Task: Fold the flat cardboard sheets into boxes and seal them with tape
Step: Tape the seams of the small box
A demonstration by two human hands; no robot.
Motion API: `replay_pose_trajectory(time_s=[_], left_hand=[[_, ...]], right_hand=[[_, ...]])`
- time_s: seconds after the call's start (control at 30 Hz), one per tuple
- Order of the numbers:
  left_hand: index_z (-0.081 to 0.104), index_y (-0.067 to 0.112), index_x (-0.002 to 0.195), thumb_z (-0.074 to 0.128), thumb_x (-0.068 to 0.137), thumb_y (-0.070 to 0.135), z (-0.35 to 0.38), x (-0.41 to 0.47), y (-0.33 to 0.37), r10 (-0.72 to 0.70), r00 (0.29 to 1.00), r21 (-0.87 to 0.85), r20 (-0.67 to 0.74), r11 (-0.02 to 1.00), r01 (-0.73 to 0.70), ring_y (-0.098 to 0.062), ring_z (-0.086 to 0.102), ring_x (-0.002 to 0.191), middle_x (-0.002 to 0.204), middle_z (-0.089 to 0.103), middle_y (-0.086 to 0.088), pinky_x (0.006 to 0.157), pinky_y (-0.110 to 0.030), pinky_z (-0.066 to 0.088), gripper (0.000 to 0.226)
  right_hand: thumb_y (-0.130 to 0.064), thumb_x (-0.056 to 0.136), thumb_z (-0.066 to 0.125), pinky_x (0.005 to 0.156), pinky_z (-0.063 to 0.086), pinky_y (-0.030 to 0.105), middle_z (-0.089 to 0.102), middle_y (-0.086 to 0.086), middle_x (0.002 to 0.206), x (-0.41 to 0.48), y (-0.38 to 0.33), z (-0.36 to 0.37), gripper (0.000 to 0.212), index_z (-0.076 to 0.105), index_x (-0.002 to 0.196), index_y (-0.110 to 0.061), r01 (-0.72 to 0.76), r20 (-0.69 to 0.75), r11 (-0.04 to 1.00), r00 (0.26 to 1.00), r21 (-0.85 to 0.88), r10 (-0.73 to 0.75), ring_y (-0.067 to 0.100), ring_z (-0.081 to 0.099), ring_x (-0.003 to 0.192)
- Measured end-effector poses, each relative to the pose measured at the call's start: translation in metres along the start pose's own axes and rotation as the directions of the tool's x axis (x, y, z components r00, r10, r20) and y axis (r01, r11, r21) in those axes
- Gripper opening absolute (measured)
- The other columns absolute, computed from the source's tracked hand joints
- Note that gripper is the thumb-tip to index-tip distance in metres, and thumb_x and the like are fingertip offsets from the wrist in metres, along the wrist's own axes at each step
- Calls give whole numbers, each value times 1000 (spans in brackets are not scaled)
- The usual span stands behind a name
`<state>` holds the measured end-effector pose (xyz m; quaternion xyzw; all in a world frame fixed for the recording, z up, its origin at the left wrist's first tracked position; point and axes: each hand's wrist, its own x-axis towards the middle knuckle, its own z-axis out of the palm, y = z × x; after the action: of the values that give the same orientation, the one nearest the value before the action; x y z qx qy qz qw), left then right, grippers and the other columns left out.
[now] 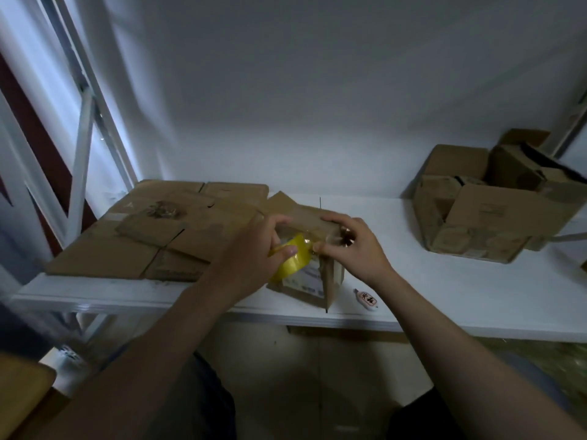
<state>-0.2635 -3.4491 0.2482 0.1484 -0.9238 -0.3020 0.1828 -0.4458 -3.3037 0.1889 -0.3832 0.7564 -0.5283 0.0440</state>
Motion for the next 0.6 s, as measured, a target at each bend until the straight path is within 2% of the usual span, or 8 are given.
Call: replay_pose_trajectory(time_s=[0.07, 0.17, 0.2, 0.27, 0.33, 0.4, 0.5, 0.6], left_hand=[[46, 27, 142, 63, 97, 35, 9, -8, -4, -12, 998, 11, 58, 1000, 12, -7, 59, 85, 90, 60, 6, 71, -24, 48, 48], [44, 24, 145, 58, 100, 33, 24, -14, -11, -30, 998, 15, 49, 999, 29, -4, 56, 84, 93, 59, 6, 65, -11, 38, 48], [44, 23, 145, 57, 101, 32, 29, -16, -12, -25, 999, 7, 46, 1000, 25, -2, 55, 80, 91, 57, 7, 63, -11, 36, 47], [41, 19, 147, 52, 103, 31, 41, -19, -12, -4, 999, -16, 48, 1000, 5, -4, 56, 78, 91, 59, 6, 64, -18, 40, 47], [38, 20, 148, 49, 104, 34, 52, -21, -10, -5, 1000, -57, 17, 998, 6, -12, 63, 91, 108, 65, -2, 74, -31, 52, 46], [38, 25, 145, 53, 102, 40, 59, -18, -8, -48, 999, -97, -20, 994, 46, -19, 66, 104, 122, 65, -4, 83, -43, 55, 48], [41, 34, 139, 58, 97, 50, 60, -10, -6, -122, 992, -145, -23, 982, 117, -20, 71, 86, 119, 65, -2, 73, -48, 60, 48], [49, 34, 134, 58, 95, 51, 50, -1, -6, -161, 987, -66, 28, 984, 163, -19, 72, 79, 116, 62, 1, 68, -45, 62, 44]], right_hand=[[-33, 73, 90, 95, 49, 23, 53, -2, 119, -9, 13, 1, 59, 62, 122, -47, -7, 80, 1000, 997, -2, 7, 11, 58, 110], [-35, 81, 84, 103, 49, 32, 48, -4, 129, -18, 20, 3, 56, 54, 126, -49, -32, 139, 999, 990, 1, 32, 11, 55, 116], [-38, 83, 80, 103, 49, 33, 46, -4, 131, -19, 21, 5, 55, 51, 128, -48, -35, 138, 999, 990, -20, 38, 10, 54, 117], [-53, 85, 74, 103, 49, 33, 41, -4, 136, -21, 18, 11, 56, 45, 131, -45, -51, 122, 998, 991, -38, 55, 9, 51, 120], [-68, 82, 67, 100, 50, 31, 37, -4, 137, -22, 12, 21, 62, 40, 132, -42, -78, 78, 996, 994, -46, 81, 7, 51, 117], [-69, 85, 63, 93, 51, 30, 36, -5, 134, -23, 7, 32, 60, 38, 131, -40, -109, 15, 992, 994, -69, 111, 5, 57, 104], [-65, 90, 59, 87, 54, 34, 37, -5, 132, -23, 6, 40, 54, 39, 130, -37, -118, -70, 987, 991, -110, 111, 5, 62, 89], [-62, 93, 56, 88, 53, 38, 39, -4, 133, -22, 12, 40, 50, 41, 131, -33, -103, -85, 983, 992, -149, 91, 9, 62, 89]])
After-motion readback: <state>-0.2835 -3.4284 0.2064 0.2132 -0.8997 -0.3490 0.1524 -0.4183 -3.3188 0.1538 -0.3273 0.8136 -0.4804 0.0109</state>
